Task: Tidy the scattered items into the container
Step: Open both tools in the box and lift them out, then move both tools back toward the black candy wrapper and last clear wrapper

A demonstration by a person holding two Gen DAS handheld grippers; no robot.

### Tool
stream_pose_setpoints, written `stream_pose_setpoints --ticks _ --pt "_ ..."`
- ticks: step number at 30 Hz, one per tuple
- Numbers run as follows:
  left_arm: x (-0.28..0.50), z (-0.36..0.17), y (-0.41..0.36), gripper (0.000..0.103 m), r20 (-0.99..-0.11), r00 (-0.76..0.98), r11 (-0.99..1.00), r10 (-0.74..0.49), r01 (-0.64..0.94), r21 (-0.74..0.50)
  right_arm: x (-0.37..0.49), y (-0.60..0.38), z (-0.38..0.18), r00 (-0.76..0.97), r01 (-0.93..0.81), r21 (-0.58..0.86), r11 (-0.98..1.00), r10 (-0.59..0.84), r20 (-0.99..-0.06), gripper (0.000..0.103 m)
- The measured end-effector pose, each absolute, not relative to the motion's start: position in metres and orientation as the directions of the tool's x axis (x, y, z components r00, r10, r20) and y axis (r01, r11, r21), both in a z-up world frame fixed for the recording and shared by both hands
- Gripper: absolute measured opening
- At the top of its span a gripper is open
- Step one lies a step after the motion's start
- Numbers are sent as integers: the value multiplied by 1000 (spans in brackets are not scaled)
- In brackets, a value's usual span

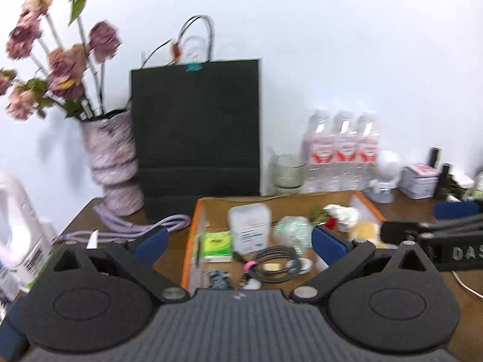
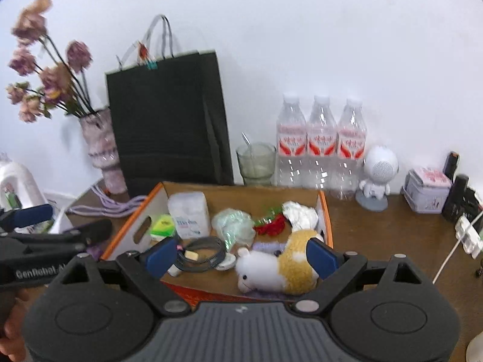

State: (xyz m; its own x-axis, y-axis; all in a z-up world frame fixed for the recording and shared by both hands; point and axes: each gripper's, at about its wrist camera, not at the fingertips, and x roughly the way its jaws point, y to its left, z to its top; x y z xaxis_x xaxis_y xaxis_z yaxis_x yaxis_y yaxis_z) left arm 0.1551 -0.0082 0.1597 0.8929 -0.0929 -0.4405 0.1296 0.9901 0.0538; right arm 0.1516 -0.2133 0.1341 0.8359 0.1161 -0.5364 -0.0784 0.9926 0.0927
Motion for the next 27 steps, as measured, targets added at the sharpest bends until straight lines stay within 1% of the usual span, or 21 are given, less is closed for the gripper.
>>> stream_pose_setpoints --ticks 6,9,12,13,15,18,23,27 --pt "126 159 -8 103 -350 931 991 -101 126 49 122 -214 134 899 -87 90 992 117 -421 92" --pt "105 152 -3 103 -321 941 993 -106 115 8 103 -211 130 916 -83 82 993 109 -386 93" --pt "86 144 2 103 -304 945 992 -124 128 -7 80 -209 120 935 -100 80 992 121 -334 98" --pt "78 141 3 103 -295 947 992 -124 129 -2 73 -208 116 940 -95 72 993 113 -323 98" --pt "57 134 4 103 -271 955 991 -122 131 18 54 -203 109 946 -79 38 996 87 -312 98" --pt "24 118 4 103 -244 963 991 -113 127 45 16 -192 94 958 -83 -12 996 77 -276 103" --pt "-25 95 6 103 -248 962 989 -117 136 61 -44 -180 63 964 -101 -5 995 97 -246 103" --pt "-71 76 13 103 -240 964 991 -115 128 41 -90 -173 43 956 -132 -14 991 124 -267 103"
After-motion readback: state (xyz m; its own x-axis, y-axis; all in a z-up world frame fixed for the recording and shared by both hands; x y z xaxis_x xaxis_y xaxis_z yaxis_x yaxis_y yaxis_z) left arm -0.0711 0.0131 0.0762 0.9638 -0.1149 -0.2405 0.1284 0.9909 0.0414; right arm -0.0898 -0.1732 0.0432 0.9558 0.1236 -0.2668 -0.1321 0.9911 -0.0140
